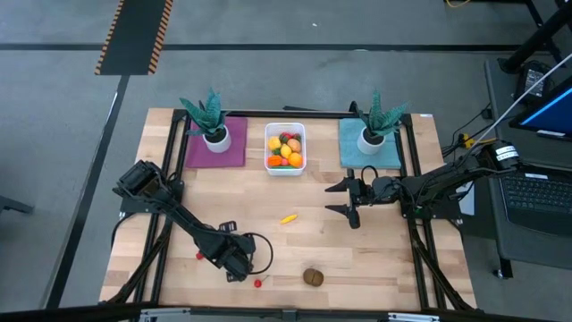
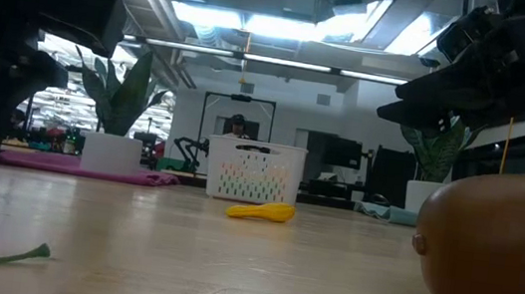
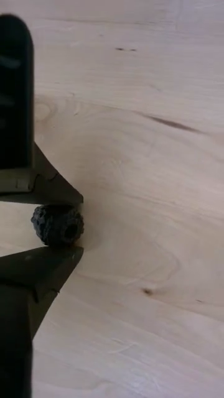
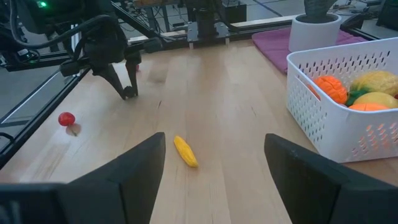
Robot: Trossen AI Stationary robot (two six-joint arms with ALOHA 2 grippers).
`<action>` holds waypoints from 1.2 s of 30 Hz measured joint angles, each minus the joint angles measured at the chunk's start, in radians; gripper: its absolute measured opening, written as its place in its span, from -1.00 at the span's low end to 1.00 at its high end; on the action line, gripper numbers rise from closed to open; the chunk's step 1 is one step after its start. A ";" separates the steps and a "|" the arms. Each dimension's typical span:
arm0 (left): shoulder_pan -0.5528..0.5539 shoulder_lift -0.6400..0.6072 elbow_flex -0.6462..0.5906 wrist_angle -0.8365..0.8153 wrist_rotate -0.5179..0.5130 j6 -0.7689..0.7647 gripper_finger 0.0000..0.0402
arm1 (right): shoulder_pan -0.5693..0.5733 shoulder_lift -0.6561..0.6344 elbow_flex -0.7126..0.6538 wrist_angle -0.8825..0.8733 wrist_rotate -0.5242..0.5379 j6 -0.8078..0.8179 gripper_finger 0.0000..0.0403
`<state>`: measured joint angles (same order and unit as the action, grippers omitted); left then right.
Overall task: Pick and placing Produce into tupperware
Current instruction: Put the black raspberry into the white bin
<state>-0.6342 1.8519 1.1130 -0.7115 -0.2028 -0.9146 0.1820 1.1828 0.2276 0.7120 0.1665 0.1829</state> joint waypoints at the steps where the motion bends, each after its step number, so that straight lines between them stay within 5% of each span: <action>1: 0.000 0.000 0.000 -0.004 0.000 0.000 -0.58 | 0.000 0.000 0.000 0.000 0.000 0.000 0.37; 27: 0.026 -0.065 -0.005 -0.077 0.112 0.060 -0.59 | 0.000 0.000 0.000 -0.029 0.000 0.001 0.37; 36: 0.027 -0.205 -0.003 -0.132 -0.013 0.184 -0.59 | 0.000 0.000 0.000 -0.076 0.000 0.023 0.37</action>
<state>-0.6068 1.6470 1.1099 -0.8436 -0.2157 -0.7310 0.1822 1.1828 0.2279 0.6356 0.1661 0.2055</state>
